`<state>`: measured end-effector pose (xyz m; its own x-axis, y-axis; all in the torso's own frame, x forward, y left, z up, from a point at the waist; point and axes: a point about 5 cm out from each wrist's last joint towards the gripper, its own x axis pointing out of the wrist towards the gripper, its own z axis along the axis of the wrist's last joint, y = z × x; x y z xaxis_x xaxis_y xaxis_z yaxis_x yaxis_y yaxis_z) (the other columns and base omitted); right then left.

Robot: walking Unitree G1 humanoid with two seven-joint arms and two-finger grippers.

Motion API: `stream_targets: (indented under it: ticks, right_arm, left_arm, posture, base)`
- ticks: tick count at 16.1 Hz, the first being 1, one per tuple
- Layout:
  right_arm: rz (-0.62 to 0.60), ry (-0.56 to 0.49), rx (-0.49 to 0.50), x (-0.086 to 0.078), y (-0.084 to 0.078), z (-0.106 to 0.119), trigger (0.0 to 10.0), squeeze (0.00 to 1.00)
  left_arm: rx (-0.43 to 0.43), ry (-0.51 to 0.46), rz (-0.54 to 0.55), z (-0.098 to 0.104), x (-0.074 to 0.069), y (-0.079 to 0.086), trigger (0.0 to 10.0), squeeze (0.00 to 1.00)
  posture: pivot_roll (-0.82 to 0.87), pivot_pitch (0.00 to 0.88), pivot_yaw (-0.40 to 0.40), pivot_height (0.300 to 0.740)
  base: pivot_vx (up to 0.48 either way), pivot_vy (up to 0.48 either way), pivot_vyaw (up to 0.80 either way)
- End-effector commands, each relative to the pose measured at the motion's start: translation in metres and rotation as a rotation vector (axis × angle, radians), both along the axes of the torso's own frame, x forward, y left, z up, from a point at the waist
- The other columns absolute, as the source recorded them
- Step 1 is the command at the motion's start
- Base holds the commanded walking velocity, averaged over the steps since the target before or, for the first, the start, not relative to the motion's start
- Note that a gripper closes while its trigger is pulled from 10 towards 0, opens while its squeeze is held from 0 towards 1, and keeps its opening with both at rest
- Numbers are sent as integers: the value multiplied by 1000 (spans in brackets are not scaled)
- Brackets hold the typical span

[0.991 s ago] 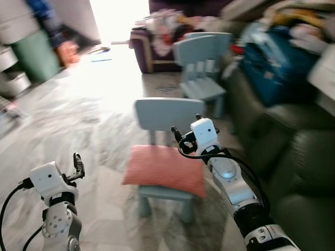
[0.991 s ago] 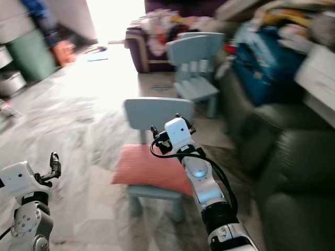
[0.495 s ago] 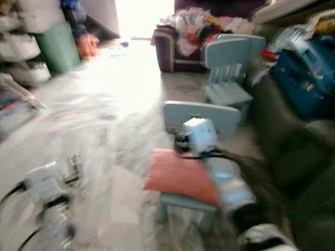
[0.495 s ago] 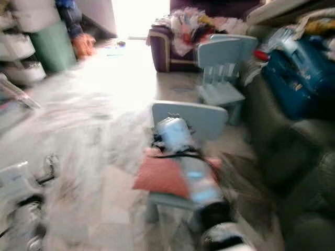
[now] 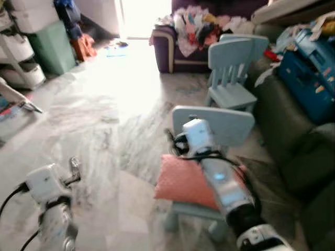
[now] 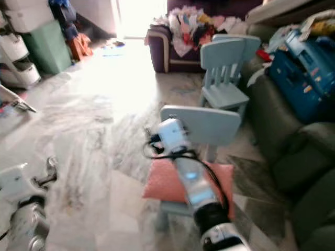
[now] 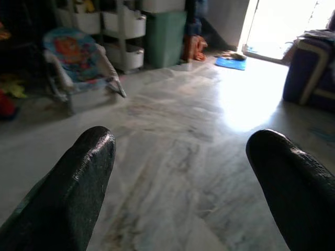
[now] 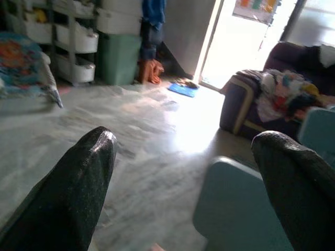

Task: Move the pillow to the sofa

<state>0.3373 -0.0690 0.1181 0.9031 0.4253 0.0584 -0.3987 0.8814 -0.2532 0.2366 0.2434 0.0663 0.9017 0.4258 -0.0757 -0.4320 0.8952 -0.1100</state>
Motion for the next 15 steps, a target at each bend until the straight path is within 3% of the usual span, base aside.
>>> stream_targets:
  ticks: [1, 7, 15]
  right_arm:
    - [-48, 2, 5, 5, -14, 3, 10000, 0]
    - [-57, 13, -1, 6, -15, 2, 10000, 0]
    - [-40, -9, -10, 5, -14, 3, 10000, 0]
  left_arm:
    - [-9, -23, -24, 5, 5, -6, 10000, 0]
    - [-11, -41, -40, 8, 5, -6, 10000, 0]
    - [-9, -47, -59, 8, 5, -9, 10000, 0]
  posture:
    - [-126, 23, 57, 740]
    - [-128, 24, 55, 740]
    - [-131, 26, 53, 740]
  base:
    - [0, 0, 0]
    - [0, 0, -667]
    - [436, 0, -77]
